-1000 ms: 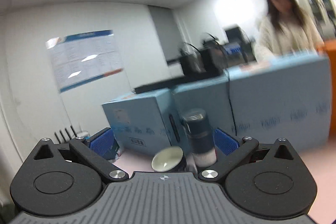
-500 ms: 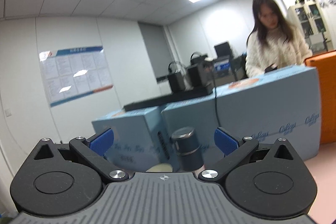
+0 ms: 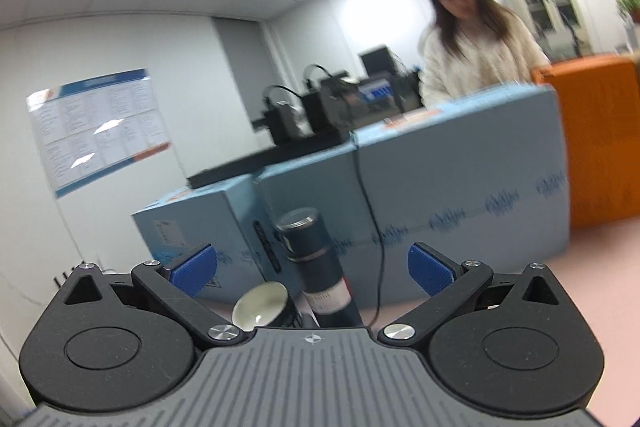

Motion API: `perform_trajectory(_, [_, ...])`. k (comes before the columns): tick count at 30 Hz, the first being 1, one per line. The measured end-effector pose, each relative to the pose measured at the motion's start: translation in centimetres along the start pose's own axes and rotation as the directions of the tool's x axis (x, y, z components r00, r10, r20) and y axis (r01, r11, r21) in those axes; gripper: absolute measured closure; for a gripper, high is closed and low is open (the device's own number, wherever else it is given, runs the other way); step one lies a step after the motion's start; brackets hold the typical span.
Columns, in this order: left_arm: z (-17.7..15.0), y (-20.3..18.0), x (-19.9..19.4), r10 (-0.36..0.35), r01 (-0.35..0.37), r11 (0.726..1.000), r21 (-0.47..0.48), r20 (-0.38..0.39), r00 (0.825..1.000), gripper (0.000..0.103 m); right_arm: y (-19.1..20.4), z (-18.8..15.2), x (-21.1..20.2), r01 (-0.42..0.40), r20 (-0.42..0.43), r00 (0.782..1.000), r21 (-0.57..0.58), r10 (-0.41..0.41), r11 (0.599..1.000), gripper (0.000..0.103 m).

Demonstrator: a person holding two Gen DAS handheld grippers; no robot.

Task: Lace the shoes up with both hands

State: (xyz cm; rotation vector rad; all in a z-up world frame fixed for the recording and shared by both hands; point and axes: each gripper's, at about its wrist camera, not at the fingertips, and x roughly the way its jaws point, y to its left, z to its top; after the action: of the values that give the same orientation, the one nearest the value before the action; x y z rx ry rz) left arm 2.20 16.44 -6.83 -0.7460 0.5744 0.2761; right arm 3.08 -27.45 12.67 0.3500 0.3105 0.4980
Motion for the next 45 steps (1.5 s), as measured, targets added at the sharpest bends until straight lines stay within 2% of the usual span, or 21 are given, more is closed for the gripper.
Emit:
perform_trajectory(2, [0.1, 0.0, 0.0, 0.014, -0.014, 1.000, 0.003, -0.010, 1.000, 0.101, -0.4, -0.2, -0.5, 0.007, 0.027, 1.000, 0.033, -0.008, 0.999, 0.000])
perform_trajectory(3, [0.1, 0.0, 0.1, 0.026, -0.026, 1.000, 0.011, -0.012, 1.000, 0.097, -0.6, -0.3, -0.7, 0.003, 0.044, 0.999, 0.042, -0.005, 0.999, 0.000])
perform_trajectory(4, [0.1, -0.1, 0.1, 0.039, -0.039, 0.999, 0.019, -0.013, 0.999, 0.084, -0.7, -0.4, -0.6, -0.010, 0.049, 0.999, 0.041, 0.008, 0.999, 0.000])
perform_trajectory(7, [-0.2, -0.7, 0.7, 0.039, -0.038, 0.997, 0.063, -0.010, 0.999, 0.056, -0.6, -0.5, -0.6, -0.029, 0.036, 0.999, 0.034, 0.028, 0.999, 0.000])
perform_trajectory(10, [-0.9, -2.3, 1.6, 0.042, -0.041, 0.985, 0.168, 0.000, 0.999, 0.036, 0.0, -0.8, -1.0, -0.047, 0.055, 0.997, 0.020, 0.046, 0.999, 0.000])
perform_trajectory(11, [-1.2, -2.9, 2.0, 0.057, -0.057, 0.975, 0.214, 0.007, 0.998, 0.037, 0.2, -0.9, -1.2, -0.052, 0.066, 0.997, 0.018, 0.051, 0.998, 0.000])
perform_trajectory(12, [-1.4, -3.5, 2.3, 0.069, -0.071, 0.963, 0.259, 0.016, 0.997, 0.048, 0.4, -1.0, -1.4, -0.051, 0.071, 0.996, 0.015, 0.050, 0.999, 0.000])
perform_trajectory(13, [-1.6, -3.8, 2.6, 0.058, -0.059, 0.956, 0.288, 0.012, 0.998, 0.085, 0.6, -1.1, -1.6, -0.048, 0.071, 0.996, 0.010, 0.047, 0.999, 0.000])
perform_trajectory(14, [-1.6, -3.6, 2.6, 0.047, -0.045, 0.957, 0.286, 0.000, 0.999, 0.103, 0.8, -1.0, -1.7, -0.041, 0.058, 0.997, -0.001, 0.041, 0.999, 0.000])
perform_trajectory(17, [-1.6, -3.1, 2.1, 0.012, -0.006, 0.963, 0.269, -0.022, 1.000, 0.103, 1.0, -0.9, -2.2, -0.008, 0.025, 1.000, -0.028, 0.009, 1.000, 0.000])
perform_trajectory(24, [0.3, -2.9, -2.2, -0.107, 0.096, 0.962, 0.257, 0.030, 0.994, 0.103, -0.3, -1.0, -4.6, 0.074, 0.107, 0.991, 0.031, -0.077, 0.997, 0.000])
perform_trajectory(27, [0.7, -3.3, -1.4, -0.081, 0.076, 0.959, 0.273, 0.007, 0.997, 0.102, -1.3, -1.2, -5.1, 0.126, 0.098, 0.986, 0.083, -0.134, 0.989, 0.000])
perform_trajectory(30, [0.5, -3.9, 0.8, -0.022, 0.021, 0.947, 0.322, -0.001, 1.000, 0.093, -2.2, -1.6, -5.2, 0.168, 0.081, 0.980, 0.169, -0.184, 0.971, 0.000])
perform_trajectory(32, [0.3, -4.1, 2.0, -0.011, 0.013, 0.941, 0.339, -0.008, 1.000, 0.086, -2.7, -1.9, -5.4, 0.177, 0.076, 0.977, 0.227, -0.198, 0.958, 0.000])
perform_trajectory(33, [0.1, -4.3, 2.7, 0.000, 0.005, 0.934, 0.357, -0.014, 1.000, 0.076, -2.9, -2.1, -5.6, 0.176, 0.076, 0.977, 0.254, -0.201, 0.951, 0.000])
perform_trajectory(34, [-0.1, -4.5, 3.3, 0.021, -0.015, 0.927, 0.375, -0.011, 1.000, 0.062, -3.0, -2.2, -5.7, 0.177, 0.076, 0.976, 0.270, -0.204, 0.947, 0.000])
perform_trajectory(36, [-0.5, -4.6, 4.3, 0.046, -0.041, 0.915, 0.401, -0.005, 0.999, 0.046, -2.8, -2.3, -6.2, 0.188, 0.078, 0.974, 0.240, -0.212, 0.952, 0.000])
perform_trajectory(38, [-0.7, -4.7, 4.9, 0.055, -0.051, 0.906, 0.420, 0.002, 0.998, 0.048, -2.4, -2.3, -6.6, 0.200, 0.077, 0.973, 0.204, -0.220, 0.958, 0.000])
perform_trajectory(39, [-0.8, -4.7, 4.9, 0.050, -0.047, 0.904, 0.425, 0.002, 0.999, 0.060, -2.3, -2.3, -6.7, 0.207, 0.075, 0.972, 0.189, -0.224, 0.960, 0.000])
perform_trajectory(40, [-0.8, -4.7, 5.0, 0.046, -0.042, 0.902, 0.429, 0.002, 0.999, 0.099, -2.1, -2.3, -6.9, 0.213, 0.075, 0.971, 0.174, -0.229, 0.961, 0.000])
perform_trajectory(45, [-0.6, -4.2, 3.7, -0.015, 0.012, 0.921, 0.390, 0.005, 1.000, 0.102, -2.0, -2.5, -7.4, 0.260, 0.074, 0.959, 0.134, -0.272, 0.956, 0.000])
